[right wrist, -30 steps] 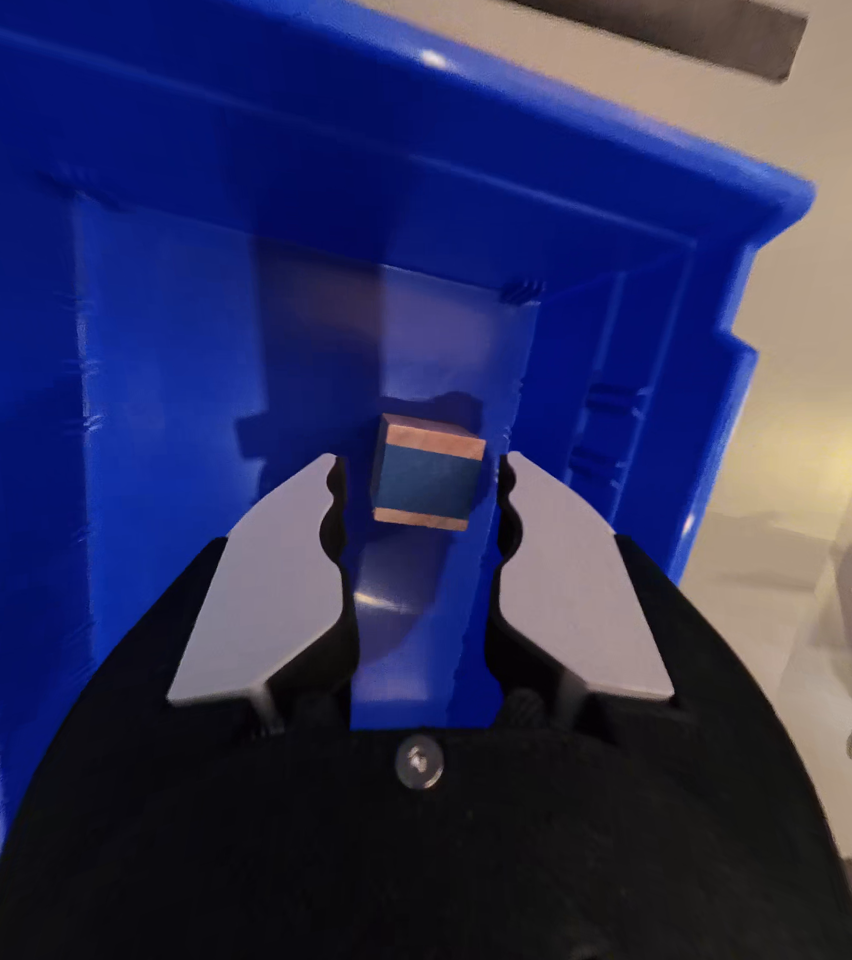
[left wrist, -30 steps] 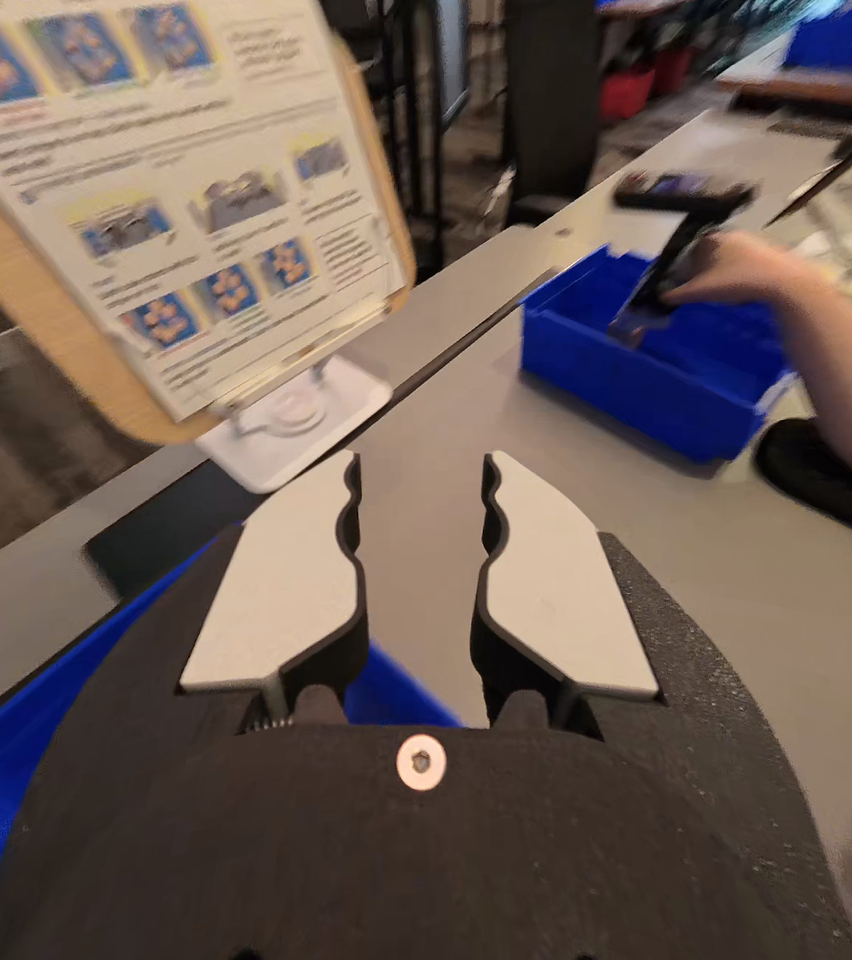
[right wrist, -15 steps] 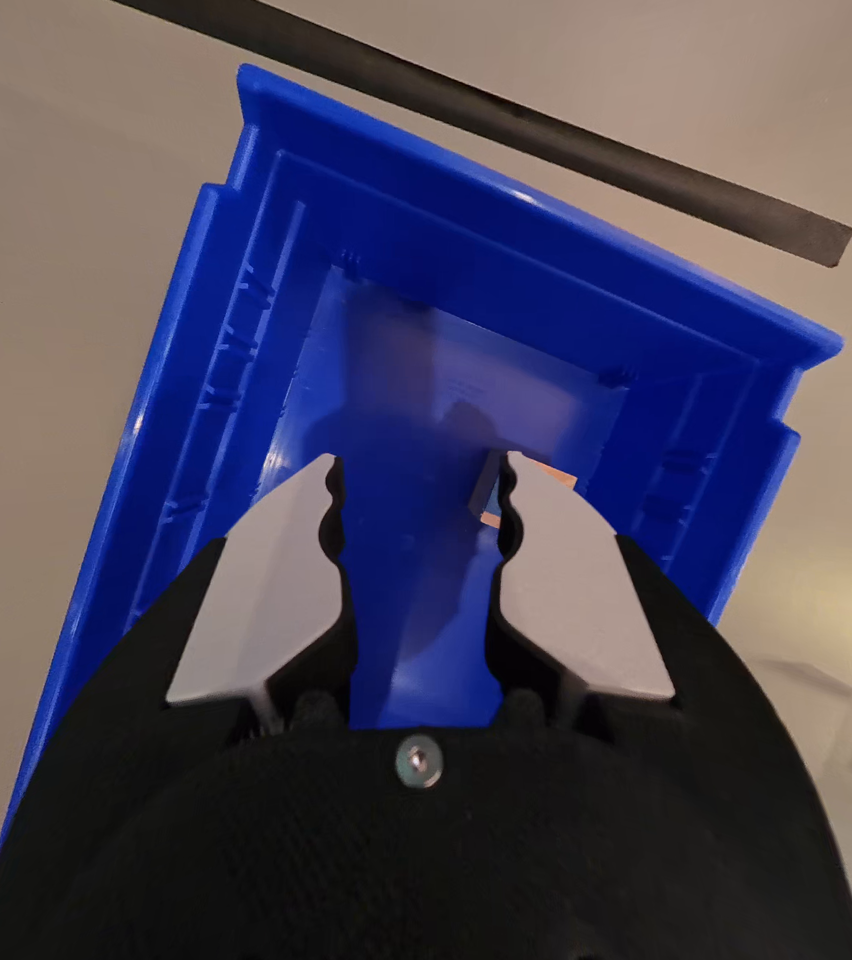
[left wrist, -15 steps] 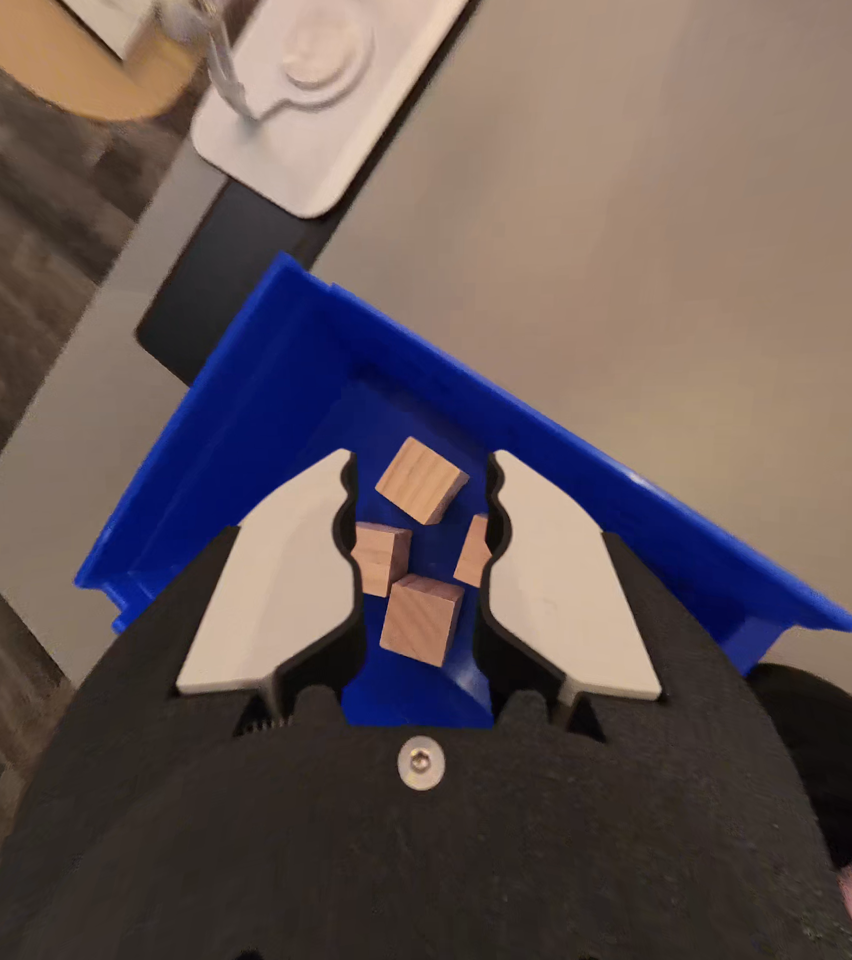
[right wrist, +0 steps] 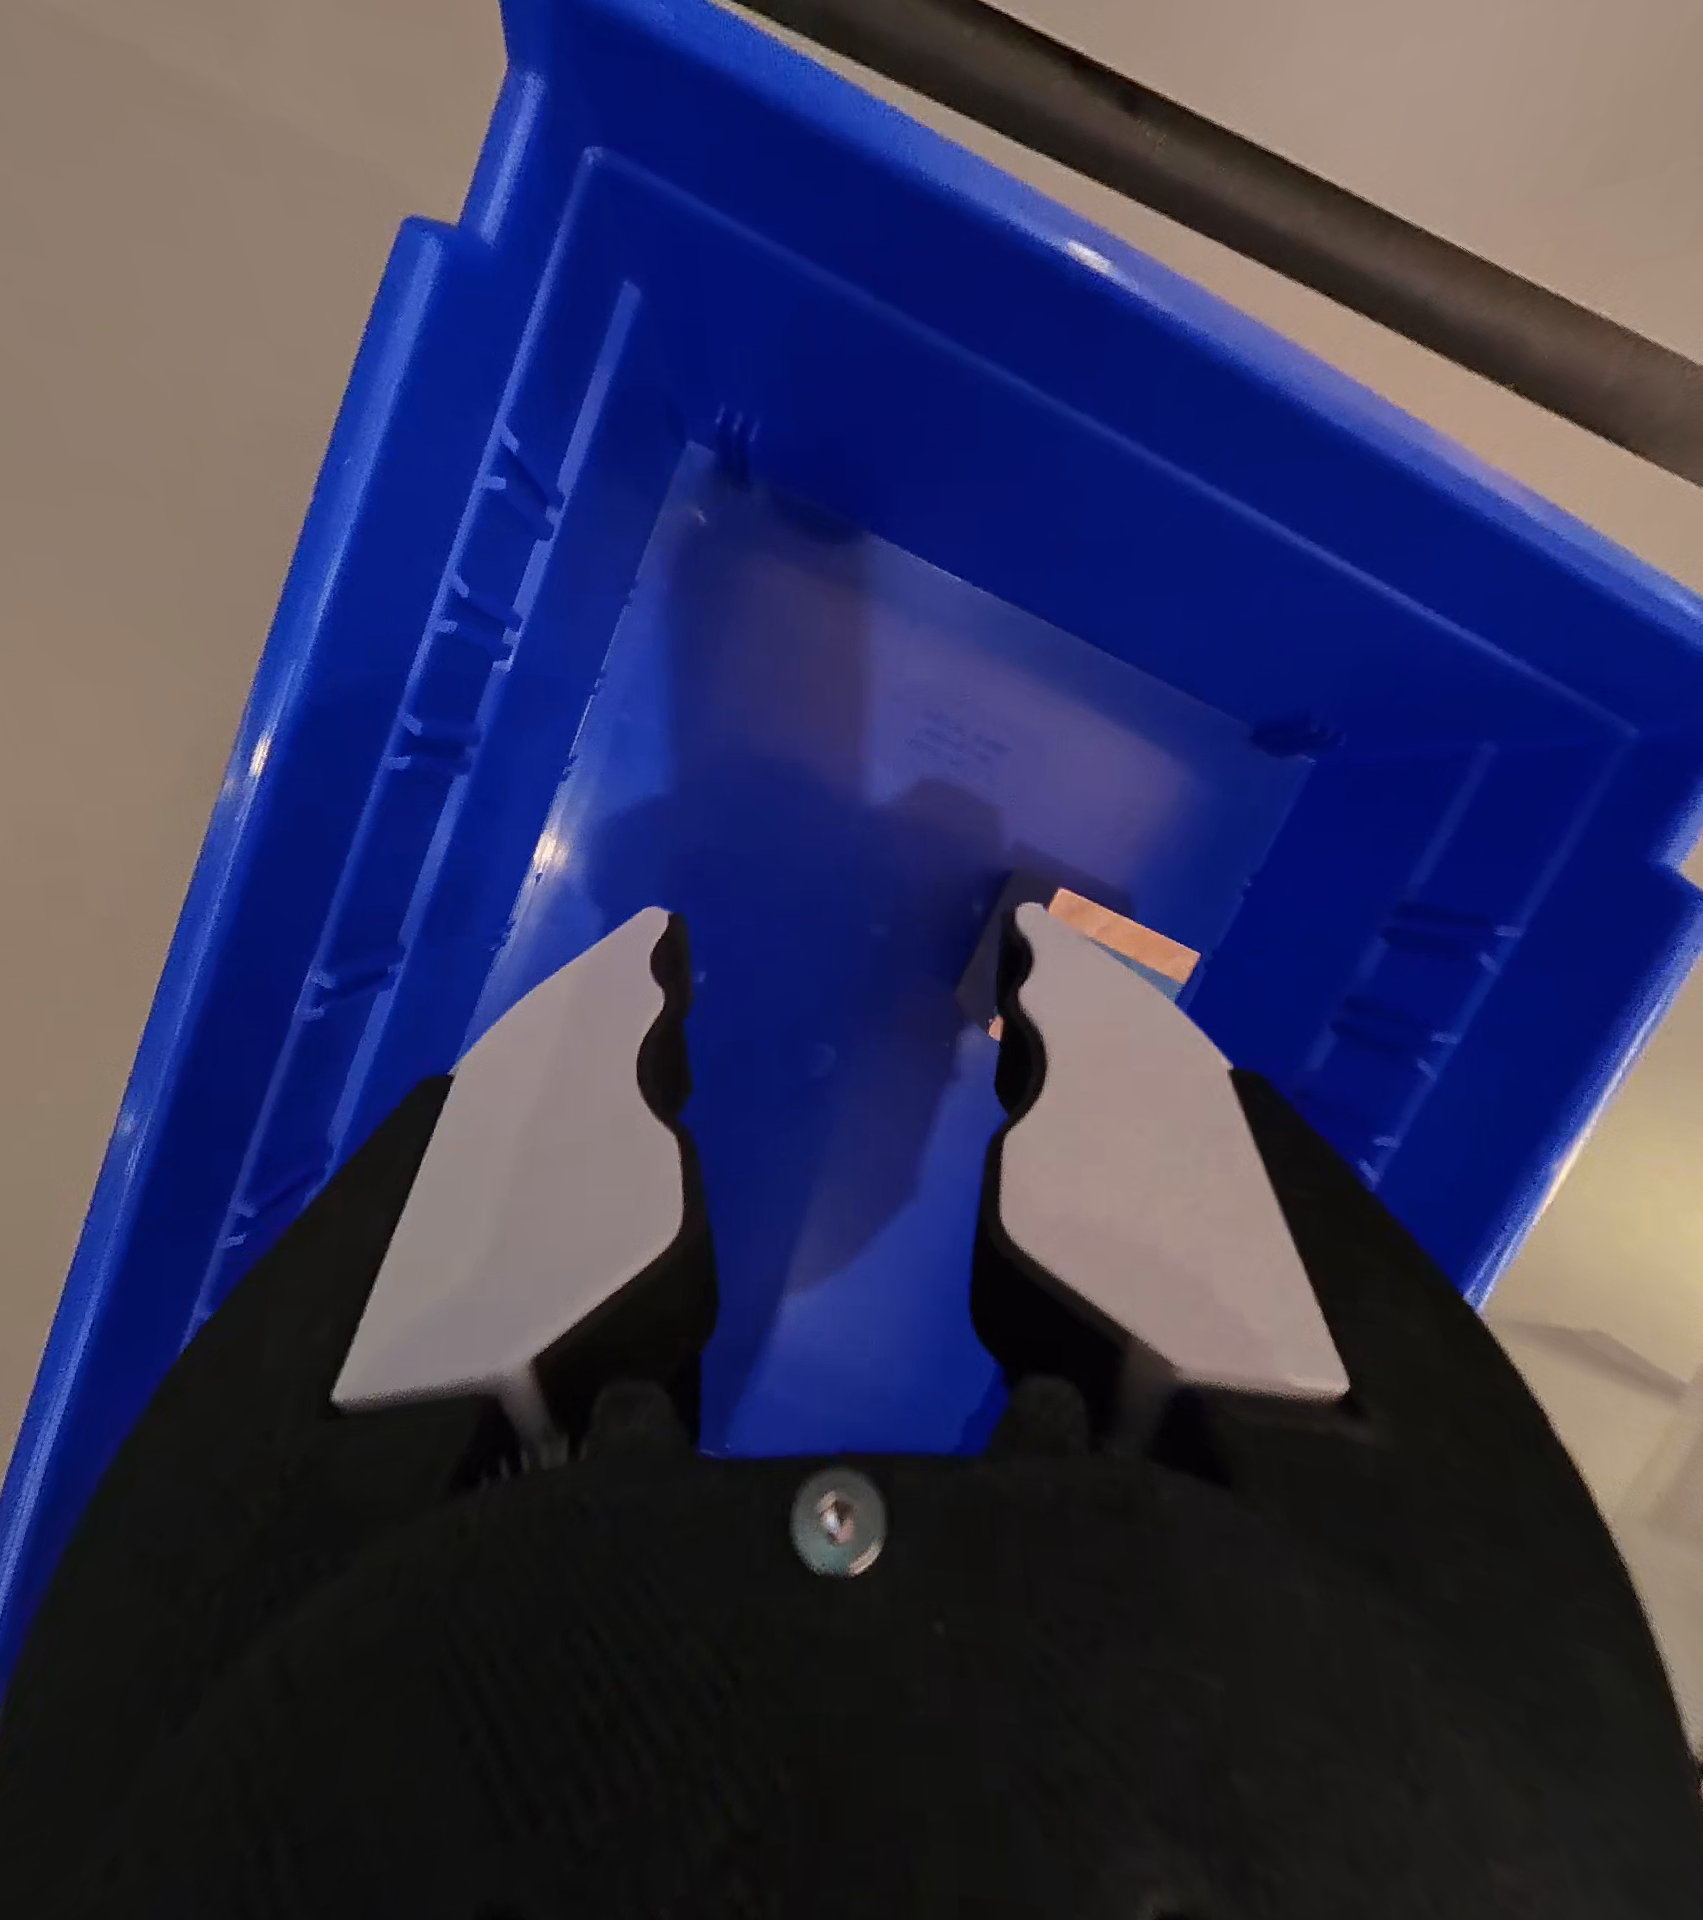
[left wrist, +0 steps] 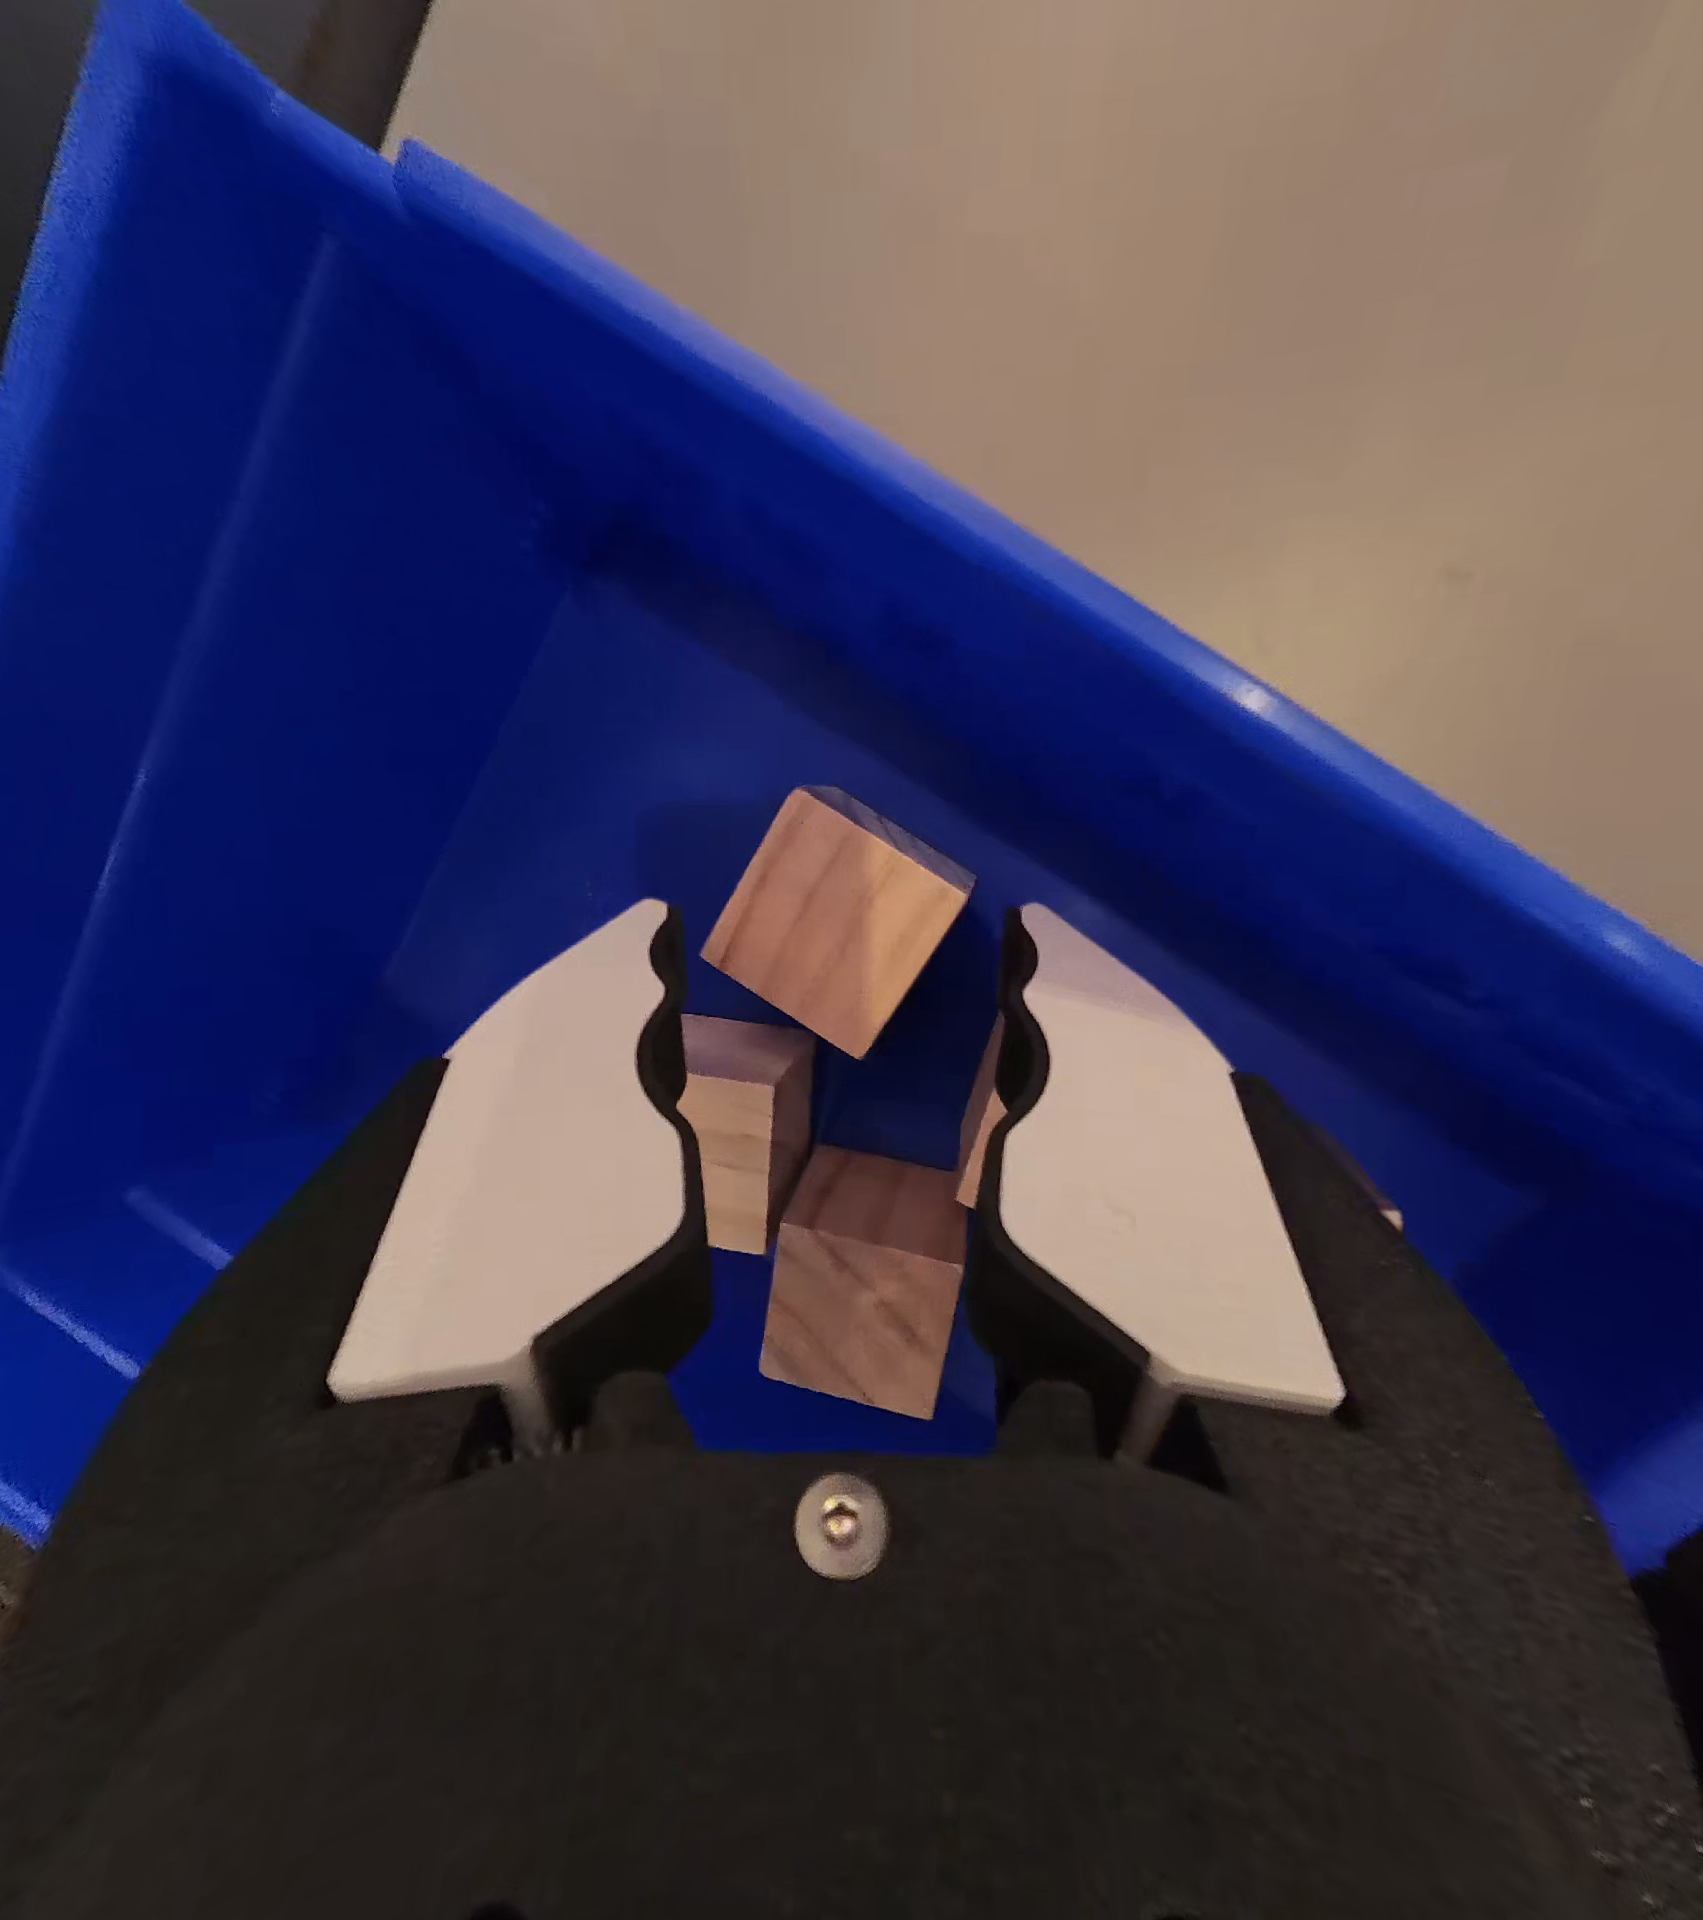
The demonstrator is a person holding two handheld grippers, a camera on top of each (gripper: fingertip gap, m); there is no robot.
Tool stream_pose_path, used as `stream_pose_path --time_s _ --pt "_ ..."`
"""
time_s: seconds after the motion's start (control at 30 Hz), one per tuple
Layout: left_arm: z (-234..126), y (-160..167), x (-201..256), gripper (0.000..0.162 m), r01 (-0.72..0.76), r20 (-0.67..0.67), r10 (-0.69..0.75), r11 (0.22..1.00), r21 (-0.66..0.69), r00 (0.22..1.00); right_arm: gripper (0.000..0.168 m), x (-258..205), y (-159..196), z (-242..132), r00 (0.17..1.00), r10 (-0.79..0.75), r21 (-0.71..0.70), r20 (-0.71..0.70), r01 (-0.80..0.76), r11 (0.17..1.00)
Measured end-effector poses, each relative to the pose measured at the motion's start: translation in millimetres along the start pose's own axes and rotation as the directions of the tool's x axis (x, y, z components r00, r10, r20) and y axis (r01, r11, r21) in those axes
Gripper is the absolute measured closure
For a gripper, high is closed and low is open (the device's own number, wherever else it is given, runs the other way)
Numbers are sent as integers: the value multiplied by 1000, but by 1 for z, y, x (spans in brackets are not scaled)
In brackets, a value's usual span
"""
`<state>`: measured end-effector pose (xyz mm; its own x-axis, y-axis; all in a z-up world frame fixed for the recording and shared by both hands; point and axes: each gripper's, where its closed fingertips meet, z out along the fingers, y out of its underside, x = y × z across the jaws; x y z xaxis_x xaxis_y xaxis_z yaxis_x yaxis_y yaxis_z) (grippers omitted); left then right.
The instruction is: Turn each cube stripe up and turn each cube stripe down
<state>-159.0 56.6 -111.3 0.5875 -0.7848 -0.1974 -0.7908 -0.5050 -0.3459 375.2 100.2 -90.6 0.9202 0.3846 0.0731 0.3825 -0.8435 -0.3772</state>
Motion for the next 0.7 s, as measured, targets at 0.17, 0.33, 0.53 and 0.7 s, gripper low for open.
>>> stream_pose_path --time_s 0.17,0.33,0.53,0.7 --pt "9 -8 -1 108 -29 -29 30 998 49 999 109 -4 -1 2 1000 -16 -2 5 17 1000" --pt "17 4 1 109 -29 -79 28 1000 -9 996 109 -11 -1 4 999 -49 -17 9 49 999" --pt "25 8 -1 108 -32 -116 27 999 -38 993 109 -16 -1 9 997 -73 -43 -11 73 996" --pt "26 9 0 108 -39 -136 34 998 -40 990 109 -22 1 14 995 -98 -70 -11 97 993"
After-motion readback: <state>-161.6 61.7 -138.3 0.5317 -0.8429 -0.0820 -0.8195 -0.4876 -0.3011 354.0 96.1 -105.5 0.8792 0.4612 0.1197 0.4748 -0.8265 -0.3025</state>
